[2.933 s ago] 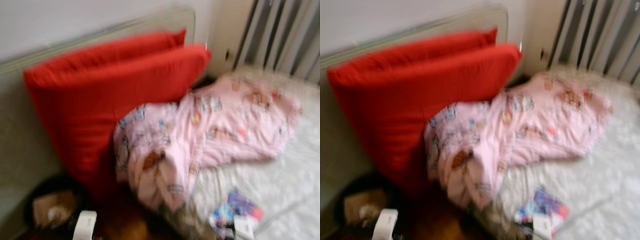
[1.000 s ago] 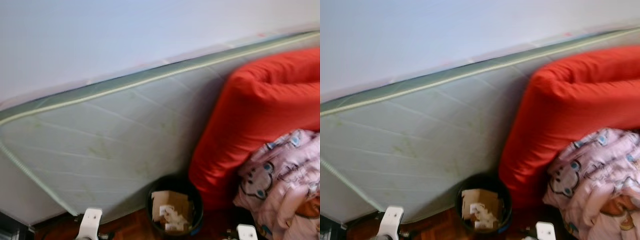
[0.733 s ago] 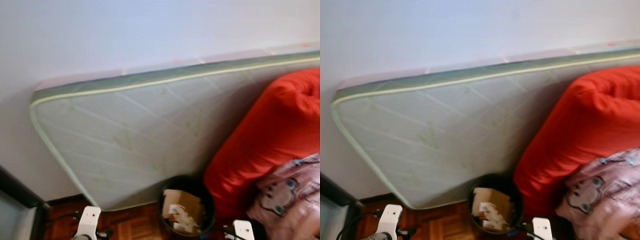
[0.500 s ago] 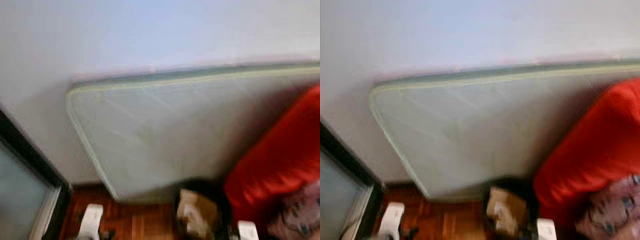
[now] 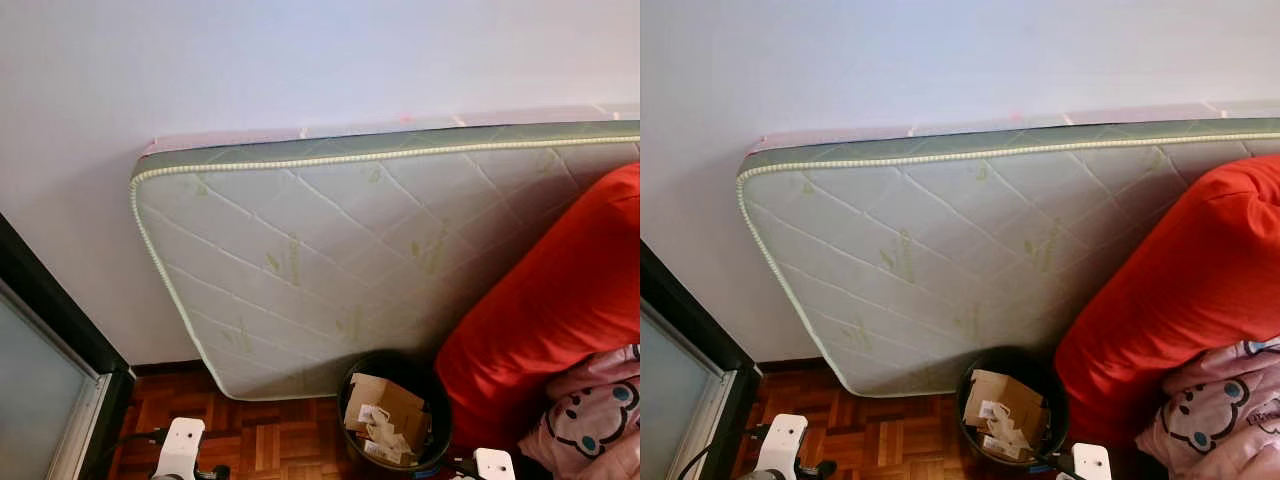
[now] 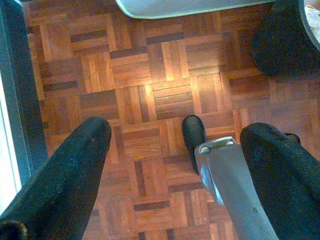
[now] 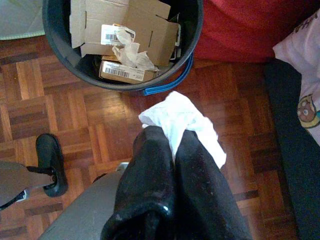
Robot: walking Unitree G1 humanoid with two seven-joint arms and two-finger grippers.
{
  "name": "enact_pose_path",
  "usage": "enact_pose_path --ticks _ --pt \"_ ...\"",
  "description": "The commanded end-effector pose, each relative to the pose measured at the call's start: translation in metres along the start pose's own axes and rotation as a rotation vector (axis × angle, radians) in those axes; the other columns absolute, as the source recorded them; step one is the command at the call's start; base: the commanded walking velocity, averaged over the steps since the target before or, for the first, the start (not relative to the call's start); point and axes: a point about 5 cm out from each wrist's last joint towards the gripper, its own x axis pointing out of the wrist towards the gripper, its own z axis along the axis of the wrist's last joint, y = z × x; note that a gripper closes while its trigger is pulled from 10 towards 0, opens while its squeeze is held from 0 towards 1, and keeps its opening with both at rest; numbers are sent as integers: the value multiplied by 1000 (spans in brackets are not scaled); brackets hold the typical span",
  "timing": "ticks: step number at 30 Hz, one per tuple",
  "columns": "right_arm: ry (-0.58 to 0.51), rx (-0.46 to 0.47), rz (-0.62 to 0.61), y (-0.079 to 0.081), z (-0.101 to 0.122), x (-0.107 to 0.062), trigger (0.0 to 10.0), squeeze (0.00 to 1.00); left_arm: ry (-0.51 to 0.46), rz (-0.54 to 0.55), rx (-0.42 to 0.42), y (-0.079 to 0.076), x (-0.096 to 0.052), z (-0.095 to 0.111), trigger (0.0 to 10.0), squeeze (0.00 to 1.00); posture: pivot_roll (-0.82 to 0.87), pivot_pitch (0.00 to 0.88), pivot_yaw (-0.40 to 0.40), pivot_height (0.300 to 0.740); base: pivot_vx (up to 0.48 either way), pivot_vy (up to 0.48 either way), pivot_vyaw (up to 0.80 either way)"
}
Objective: Clean up the room
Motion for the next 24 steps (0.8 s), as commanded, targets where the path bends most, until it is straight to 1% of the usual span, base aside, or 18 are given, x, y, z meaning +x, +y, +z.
enact_pose_path --ticks 1,19,24 --pt "-7 12 6 2 2 1 10000 0 -3 4 -3 1 0 1 10000 0 1 0 2 740 315 0 0" --pt "-23 15 7 3 4 1 10000 0 -2 3 1 2 0 1 10000 0 1 0 4 740 339 0 0" --pt "-28 0 15 3 4 1 10000 0 -2 3 3 3 0 1 10000 0 0 0 5 740 340 0 0"
